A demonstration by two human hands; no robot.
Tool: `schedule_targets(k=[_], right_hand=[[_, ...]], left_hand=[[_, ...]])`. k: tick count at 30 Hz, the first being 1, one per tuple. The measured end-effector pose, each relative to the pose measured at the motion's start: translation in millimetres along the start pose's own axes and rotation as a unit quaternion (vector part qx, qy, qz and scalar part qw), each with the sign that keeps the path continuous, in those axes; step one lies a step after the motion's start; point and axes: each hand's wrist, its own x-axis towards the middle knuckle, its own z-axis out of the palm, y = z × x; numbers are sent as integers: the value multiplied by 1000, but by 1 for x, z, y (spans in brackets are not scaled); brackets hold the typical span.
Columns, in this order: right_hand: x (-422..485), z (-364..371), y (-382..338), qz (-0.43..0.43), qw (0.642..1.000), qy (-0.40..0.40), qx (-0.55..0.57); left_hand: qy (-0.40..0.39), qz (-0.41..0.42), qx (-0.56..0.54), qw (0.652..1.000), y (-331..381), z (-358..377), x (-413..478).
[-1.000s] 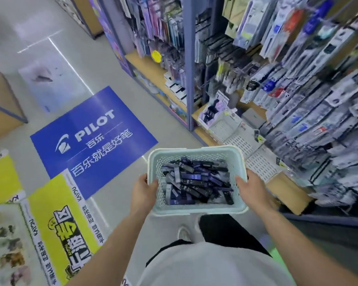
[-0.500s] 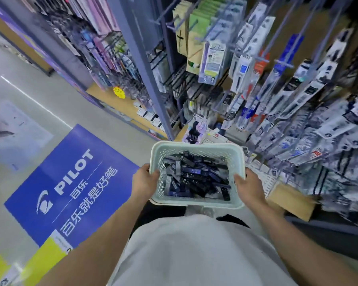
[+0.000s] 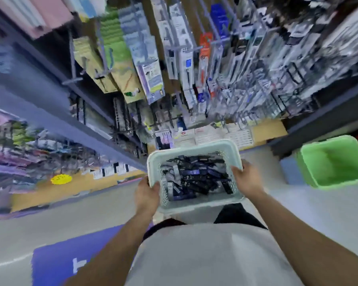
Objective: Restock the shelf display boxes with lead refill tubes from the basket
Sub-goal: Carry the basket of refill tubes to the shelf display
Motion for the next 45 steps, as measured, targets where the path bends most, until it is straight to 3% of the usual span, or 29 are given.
schedule_targets(k=[6, 12, 17, 25, 30, 40, 45], right_hand=[[-45, 7, 37, 72, 995, 58, 32], [-28, 22, 119, 112, 990, 78, 15], [56, 68, 215, 116, 991, 66, -3], [222, 202, 373, 122, 990, 65, -4], [302, 272, 440, 111, 990, 87, 3], [343, 334, 492, 65, 993, 96, 24], [332, 332, 490, 94, 995, 18, 1]], left_hand=[[-90, 56, 25, 994, -14, 18, 12], [-109, 63, 38, 991, -27, 102, 19], [-100, 53, 42, 993, -63, 219, 62], [-71, 33, 60, 995, -156, 426, 186], [-53, 27, 16, 998, -206, 518, 257], [-48, 51, 42, 997, -254, 565, 306], [-116, 44, 40, 991, -272, 559, 300]])
